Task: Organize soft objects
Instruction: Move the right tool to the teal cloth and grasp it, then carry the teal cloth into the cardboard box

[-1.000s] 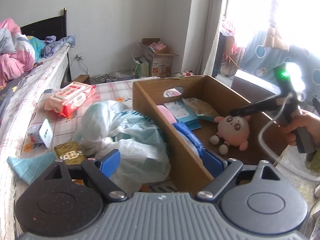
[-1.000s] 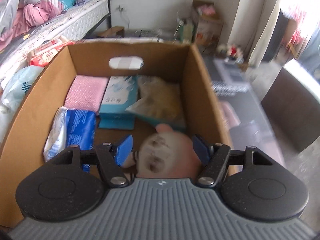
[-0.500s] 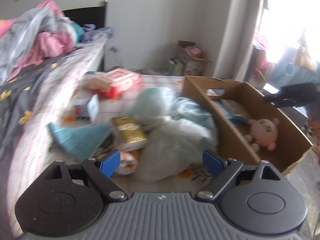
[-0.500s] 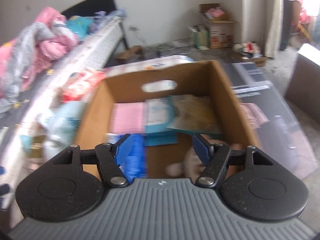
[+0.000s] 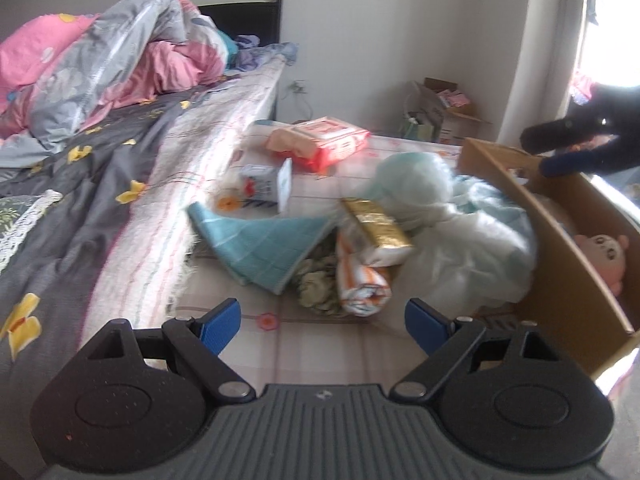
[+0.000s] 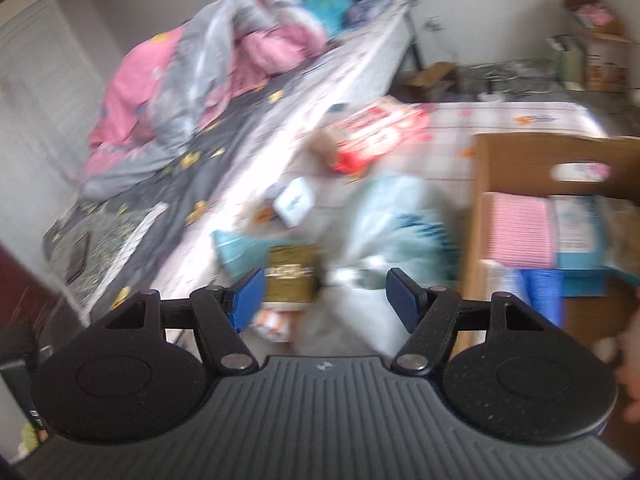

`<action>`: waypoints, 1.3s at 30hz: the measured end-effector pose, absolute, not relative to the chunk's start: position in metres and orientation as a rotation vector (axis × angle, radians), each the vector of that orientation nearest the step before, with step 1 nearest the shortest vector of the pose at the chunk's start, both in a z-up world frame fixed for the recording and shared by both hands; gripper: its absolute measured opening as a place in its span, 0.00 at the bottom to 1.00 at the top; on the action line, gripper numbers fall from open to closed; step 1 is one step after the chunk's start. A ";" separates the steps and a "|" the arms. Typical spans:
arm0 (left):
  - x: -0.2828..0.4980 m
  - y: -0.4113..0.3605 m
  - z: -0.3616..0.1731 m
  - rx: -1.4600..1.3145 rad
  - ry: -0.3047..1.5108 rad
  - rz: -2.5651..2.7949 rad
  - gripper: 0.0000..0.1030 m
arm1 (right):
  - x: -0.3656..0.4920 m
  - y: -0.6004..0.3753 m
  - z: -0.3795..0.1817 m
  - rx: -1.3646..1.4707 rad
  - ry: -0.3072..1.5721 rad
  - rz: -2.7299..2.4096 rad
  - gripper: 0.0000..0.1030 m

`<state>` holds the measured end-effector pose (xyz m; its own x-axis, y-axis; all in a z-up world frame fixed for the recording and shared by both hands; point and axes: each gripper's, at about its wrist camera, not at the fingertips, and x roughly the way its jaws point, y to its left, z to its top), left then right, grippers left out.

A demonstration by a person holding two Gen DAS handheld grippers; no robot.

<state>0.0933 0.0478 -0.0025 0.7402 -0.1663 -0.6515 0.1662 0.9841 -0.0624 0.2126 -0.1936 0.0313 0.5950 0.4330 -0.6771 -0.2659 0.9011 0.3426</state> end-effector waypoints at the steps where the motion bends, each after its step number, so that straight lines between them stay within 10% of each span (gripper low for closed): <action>1: 0.095 0.050 -0.004 0.003 0.711 -0.169 0.86 | 0.217 -0.183 0.032 0.205 0.849 0.430 0.65; 23: 0.135 0.102 -0.031 -0.029 0.754 -0.096 0.73 | 0.420 0.057 -0.101 -0.473 1.219 0.866 0.74; 27: 0.137 0.106 -0.032 -0.053 0.753 -0.106 0.72 | 0.416 0.061 -0.119 -0.518 1.239 0.861 0.64; 31: 0.136 0.105 -0.033 -0.059 0.748 -0.122 0.72 | 0.418 0.052 -0.111 -0.475 1.229 0.848 0.32; 39: 0.146 0.100 -0.023 -0.138 0.711 -0.163 0.72 | 0.412 0.015 -0.081 -0.237 1.180 0.824 0.20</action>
